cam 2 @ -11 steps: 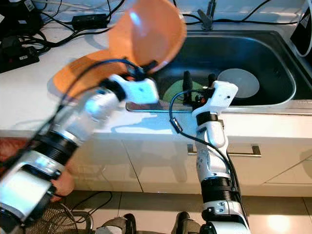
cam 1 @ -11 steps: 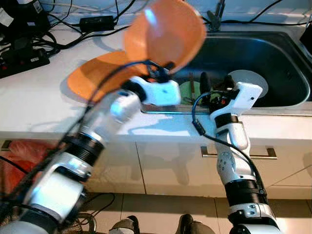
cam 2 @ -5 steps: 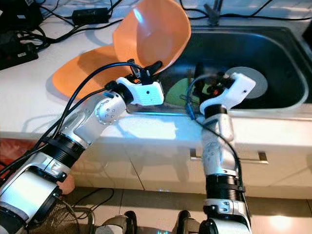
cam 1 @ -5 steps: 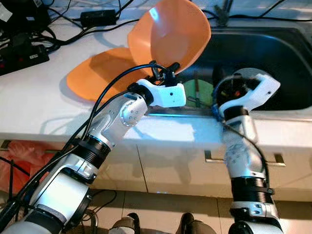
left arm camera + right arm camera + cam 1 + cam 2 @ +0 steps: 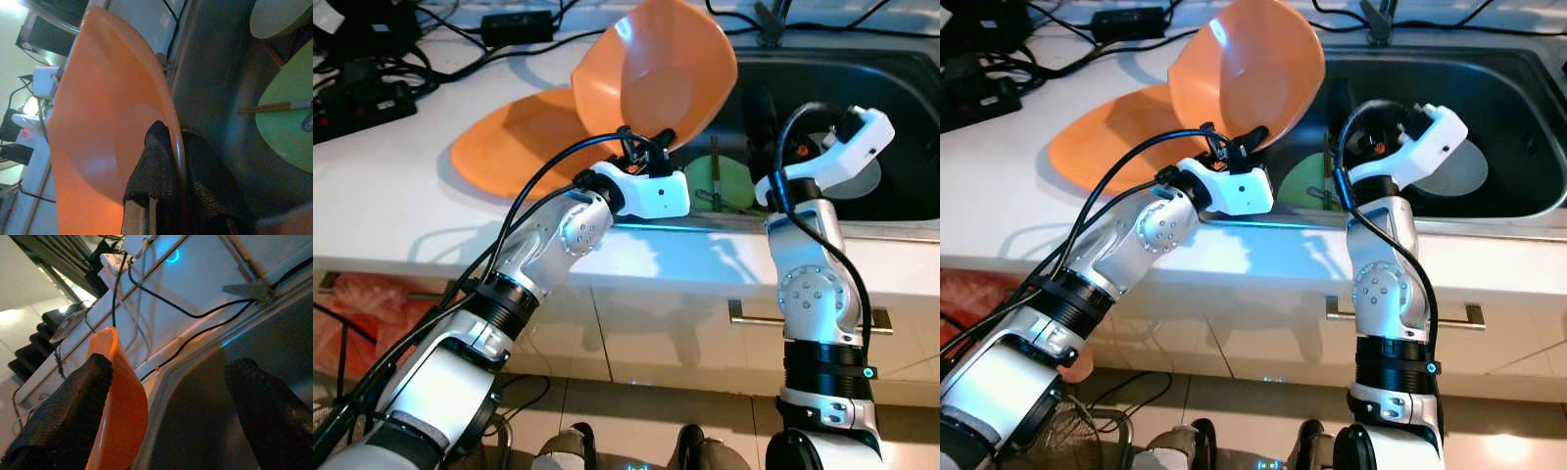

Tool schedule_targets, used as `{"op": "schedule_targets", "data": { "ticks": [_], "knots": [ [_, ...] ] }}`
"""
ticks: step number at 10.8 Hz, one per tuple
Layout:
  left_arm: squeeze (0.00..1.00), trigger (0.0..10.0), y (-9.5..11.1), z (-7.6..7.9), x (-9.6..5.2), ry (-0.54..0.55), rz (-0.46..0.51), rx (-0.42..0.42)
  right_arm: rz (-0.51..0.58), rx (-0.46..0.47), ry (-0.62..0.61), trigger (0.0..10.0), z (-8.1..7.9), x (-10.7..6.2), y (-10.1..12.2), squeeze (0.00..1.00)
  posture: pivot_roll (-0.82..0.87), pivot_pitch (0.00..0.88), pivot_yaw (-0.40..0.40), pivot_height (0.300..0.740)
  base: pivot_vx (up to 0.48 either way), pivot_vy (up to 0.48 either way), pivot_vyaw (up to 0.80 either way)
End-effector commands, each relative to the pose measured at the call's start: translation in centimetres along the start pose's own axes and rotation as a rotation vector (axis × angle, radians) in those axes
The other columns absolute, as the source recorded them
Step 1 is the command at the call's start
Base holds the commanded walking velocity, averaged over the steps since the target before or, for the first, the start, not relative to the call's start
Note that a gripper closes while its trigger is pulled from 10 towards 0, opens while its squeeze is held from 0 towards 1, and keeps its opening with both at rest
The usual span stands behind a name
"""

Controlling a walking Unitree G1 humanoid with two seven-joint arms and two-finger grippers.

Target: Kitchen organization

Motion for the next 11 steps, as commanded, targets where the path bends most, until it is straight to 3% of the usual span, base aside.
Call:
{"op": "schedule_targets", "data": {
  "ticks": [1, 5, 11],
  "knots": [
    [0.0, 10.0, 0.2, 0.3, 0.0, 0.002, 0.009, 0.006, 0.005, 0.023, 0.015, 10.0, -0.6, 0.0, 0.5, 0.0, 0.14, 0.143, 0.054, 0.74, 0.0, 0.0, 0.0],
    [0.0, 10.0, 0.7, -0.3, 0.3, 0.001, 0.027, 0.056, 0.033, 0.014, 0.068, 10.0, -2.3, 0.6, 3.4, 0.0, 0.13, 0.135, 0.052, 0.74, 0.0, 0.0, 0.0],
    [0.0, 10.0, 2.9, -2.1, 1.1, 0.047, 0.077, 0.131, 0.012, -0.007, 0.065, 10.0, -2.4, 0.7, 3.6, 0.0, 0.14, 0.152, 0.053, 0.74, 0.0, 0.0, 0.0]
  ]
}}
Point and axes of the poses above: a point about 5 cm out from each wrist's last joint towards the gripper, its own x axis pointing out of the wrist towards the gripper, its own y axis along the axis of the wrist's last joint, z = x × y, the point moved 5 cm from there along x, pointing out of the wrist towards the gripper, and after that the axes turned 14 degrees about -x, right-handed, at the moved point
